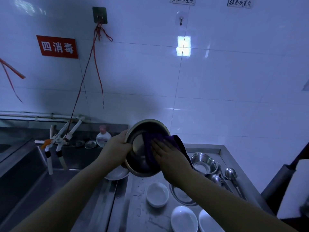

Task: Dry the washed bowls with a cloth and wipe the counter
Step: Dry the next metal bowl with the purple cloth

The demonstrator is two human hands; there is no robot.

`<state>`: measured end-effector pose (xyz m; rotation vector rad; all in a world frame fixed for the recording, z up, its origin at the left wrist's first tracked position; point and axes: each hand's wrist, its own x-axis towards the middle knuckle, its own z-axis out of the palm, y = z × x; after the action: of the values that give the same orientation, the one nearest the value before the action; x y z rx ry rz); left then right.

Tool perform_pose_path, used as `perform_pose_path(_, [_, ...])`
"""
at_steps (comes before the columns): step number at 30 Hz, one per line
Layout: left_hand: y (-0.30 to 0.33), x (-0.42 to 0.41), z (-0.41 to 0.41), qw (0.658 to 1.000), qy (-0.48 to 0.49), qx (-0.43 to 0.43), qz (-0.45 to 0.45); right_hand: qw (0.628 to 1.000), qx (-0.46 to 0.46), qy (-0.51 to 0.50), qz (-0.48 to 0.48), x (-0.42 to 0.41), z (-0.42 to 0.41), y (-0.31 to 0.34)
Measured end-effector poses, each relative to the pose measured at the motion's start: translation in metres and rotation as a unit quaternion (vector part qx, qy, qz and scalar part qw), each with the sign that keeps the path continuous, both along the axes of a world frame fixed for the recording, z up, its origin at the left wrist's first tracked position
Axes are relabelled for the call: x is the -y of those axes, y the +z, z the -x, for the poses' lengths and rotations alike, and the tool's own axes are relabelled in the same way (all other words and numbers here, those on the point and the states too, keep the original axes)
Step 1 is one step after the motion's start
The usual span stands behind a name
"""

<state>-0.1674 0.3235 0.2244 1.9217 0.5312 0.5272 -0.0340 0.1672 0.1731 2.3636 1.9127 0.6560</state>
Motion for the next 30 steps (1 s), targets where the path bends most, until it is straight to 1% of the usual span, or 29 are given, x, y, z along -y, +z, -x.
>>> perform_pose_path(3, [-0.004,0.006,-0.004,0.998,0.014,0.013,0.052,0.998,-0.04,0.001,-0.041,0.008,0.013,-0.01])
perform_pose_path(6, [-0.009,0.013,-0.01,0.995,0.017,0.026,0.098,0.982,-0.121,0.039,-0.138,0.009,0.034,-0.024])
perform_pose_path(8, [-0.01,0.016,-0.013,0.992,0.014,0.011,0.124,0.969,-0.157,0.062,-0.183,0.008,0.043,-0.028])
perform_pose_path(9, [-0.011,0.015,-0.013,0.991,0.008,0.001,0.136,0.967,-0.157,0.071,-0.187,0.009,0.043,-0.028])
perform_pose_path(11, [-0.01,0.008,-0.011,0.991,-0.009,-0.021,0.135,0.976,-0.104,0.1,-0.164,0.014,0.033,-0.027])
perform_pose_path(13, [-0.007,-0.003,-0.009,0.993,-0.022,-0.051,0.106,0.98,-0.017,0.145,-0.136,0.022,0.018,-0.024])
perform_pose_path(16, [-0.001,-0.02,-0.007,0.991,-0.046,-0.098,0.08,0.963,0.077,0.209,-0.152,0.031,-0.004,-0.016])
perform_pose_path(19, [0.0,-0.027,-0.009,0.989,-0.052,-0.115,0.082,0.948,0.092,0.234,-0.195,0.031,-0.014,-0.005])
perform_pose_path(21, [-0.003,-0.029,-0.01,0.99,-0.057,-0.096,0.09,0.953,0.079,0.225,-0.188,0.03,-0.016,0.003])
perform_pose_path(22, [-0.004,-0.029,-0.01,0.992,-0.057,-0.09,0.068,0.959,0.065,0.216,-0.171,0.029,-0.017,0.007])
perform_pose_path(23, [-0.004,-0.027,-0.009,0.994,-0.044,-0.098,0.006,0.966,0.049,0.204,-0.153,0.03,-0.019,0.011])
perform_pose_path(24, [-0.004,-0.025,-0.006,0.987,-0.008,-0.124,-0.105,0.973,0.029,0.186,-0.135,0.031,-0.021,0.015])
perform_pose_path(25, [-0.006,-0.022,-0.005,0.958,0.035,-0.145,-0.246,0.978,0.01,0.17,-0.118,0.031,-0.023,0.018])
perform_pose_path(26, [-0.008,-0.016,-0.002,0.916,0.054,-0.141,-0.372,0.982,-0.006,0.155,-0.104,0.032,-0.025,0.02])
perform_pose_path(27, [-0.008,-0.008,0.001,0.884,0.035,-0.125,-0.449,0.985,-0.018,0.146,-0.094,0.032,-0.026,0.021])
perform_pose_path(28, [-0.009,0.001,0.003,0.863,-0.01,-0.118,-0.49,0.986,-0.028,0.139,-0.087,0.032,-0.026,0.023])
perform_pose_path(30, [-0.015,0.016,0.004,0.831,-0.105,-0.123,-0.532,0.987,-0.058,0.129,-0.081,0.03,-0.024,0.024])
